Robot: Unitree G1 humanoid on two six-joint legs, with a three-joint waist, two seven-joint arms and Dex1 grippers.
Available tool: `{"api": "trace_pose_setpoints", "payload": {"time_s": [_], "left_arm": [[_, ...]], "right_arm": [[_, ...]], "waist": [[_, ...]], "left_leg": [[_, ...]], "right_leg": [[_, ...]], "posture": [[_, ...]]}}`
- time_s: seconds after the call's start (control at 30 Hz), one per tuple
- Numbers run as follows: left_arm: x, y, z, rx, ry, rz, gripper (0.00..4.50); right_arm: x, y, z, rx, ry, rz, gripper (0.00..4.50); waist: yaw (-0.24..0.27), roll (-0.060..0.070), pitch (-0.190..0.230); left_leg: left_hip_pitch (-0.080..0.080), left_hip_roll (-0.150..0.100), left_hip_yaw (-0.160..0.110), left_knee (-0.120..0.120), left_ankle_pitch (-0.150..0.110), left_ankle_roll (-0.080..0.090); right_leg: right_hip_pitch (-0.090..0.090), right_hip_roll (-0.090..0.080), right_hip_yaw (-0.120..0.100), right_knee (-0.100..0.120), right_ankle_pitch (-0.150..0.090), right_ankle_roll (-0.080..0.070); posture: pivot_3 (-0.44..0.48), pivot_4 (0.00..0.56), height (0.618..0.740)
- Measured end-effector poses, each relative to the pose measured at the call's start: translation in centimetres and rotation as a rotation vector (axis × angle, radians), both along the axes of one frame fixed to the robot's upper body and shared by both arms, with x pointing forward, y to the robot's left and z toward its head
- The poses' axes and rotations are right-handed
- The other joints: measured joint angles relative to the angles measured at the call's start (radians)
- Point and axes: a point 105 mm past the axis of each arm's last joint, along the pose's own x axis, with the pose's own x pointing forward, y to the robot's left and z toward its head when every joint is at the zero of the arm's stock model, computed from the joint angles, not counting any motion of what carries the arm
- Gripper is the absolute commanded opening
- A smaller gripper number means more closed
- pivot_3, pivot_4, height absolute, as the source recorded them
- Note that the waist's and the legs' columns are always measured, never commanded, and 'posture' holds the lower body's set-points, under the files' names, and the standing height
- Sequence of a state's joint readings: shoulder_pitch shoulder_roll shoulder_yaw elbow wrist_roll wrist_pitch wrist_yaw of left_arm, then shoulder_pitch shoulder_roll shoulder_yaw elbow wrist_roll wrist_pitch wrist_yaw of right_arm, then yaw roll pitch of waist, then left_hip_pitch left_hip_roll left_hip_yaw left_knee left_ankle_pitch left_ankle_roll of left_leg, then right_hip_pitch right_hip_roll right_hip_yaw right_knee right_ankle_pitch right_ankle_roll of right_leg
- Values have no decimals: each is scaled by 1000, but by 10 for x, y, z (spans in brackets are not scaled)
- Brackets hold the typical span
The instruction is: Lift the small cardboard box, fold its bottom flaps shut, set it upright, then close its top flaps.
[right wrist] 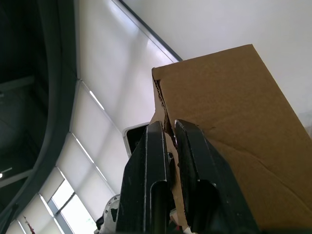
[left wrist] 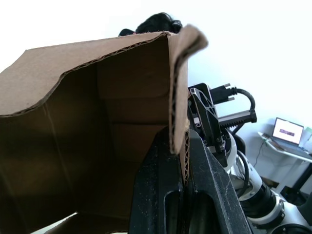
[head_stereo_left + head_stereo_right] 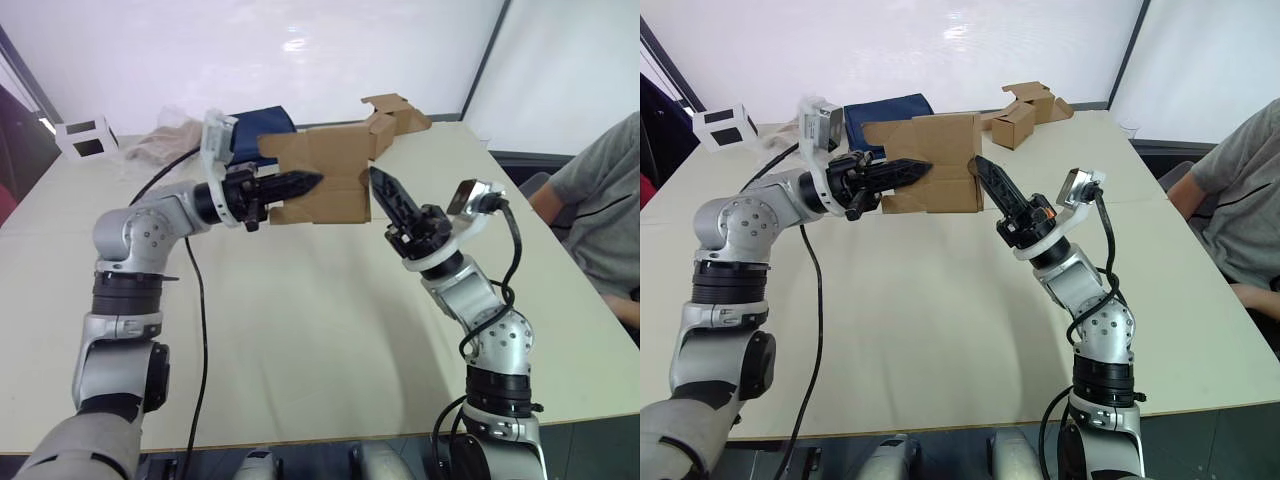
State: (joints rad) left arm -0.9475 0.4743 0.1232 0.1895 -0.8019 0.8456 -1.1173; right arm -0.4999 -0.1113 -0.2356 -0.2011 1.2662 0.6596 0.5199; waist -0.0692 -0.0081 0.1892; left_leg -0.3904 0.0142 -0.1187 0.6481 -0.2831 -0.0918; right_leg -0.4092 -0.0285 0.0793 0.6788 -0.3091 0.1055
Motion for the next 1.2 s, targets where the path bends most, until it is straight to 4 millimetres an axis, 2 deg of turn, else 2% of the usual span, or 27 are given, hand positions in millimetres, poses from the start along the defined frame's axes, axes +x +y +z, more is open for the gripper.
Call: {"api": "trace_pose_setpoints", "payload": {"time_s": [0.43, 0.77, 1.2], "left_arm": [[-1, -3, 6, -23, -11, -14, 0], [-2, -3, 7, -23, -16, -15, 0], [-1, -6, 6, -27, -23, -11, 0]], "right_arm": [[8, -29, 0, 17, 27, -72, 360], [11, -12, -19, -33, 87, -57, 360], [7, -7, -23, -83, 74, -50, 360]], "waist": [[0, 0, 0], [0, 0, 0], [0, 0, 0]], "left_leg": [[0, 0, 0, 0, 0, 0], [0, 0, 0, 0, 0, 0], [0, 0, 0, 0, 0, 0]], "right_leg": [[0, 0, 0, 0, 0, 0], [0, 0, 0, 0, 0, 0], [0, 0, 0, 0, 0, 0]], "posture": [[0, 150, 740], [0, 150, 740], [0, 150, 740]]}}
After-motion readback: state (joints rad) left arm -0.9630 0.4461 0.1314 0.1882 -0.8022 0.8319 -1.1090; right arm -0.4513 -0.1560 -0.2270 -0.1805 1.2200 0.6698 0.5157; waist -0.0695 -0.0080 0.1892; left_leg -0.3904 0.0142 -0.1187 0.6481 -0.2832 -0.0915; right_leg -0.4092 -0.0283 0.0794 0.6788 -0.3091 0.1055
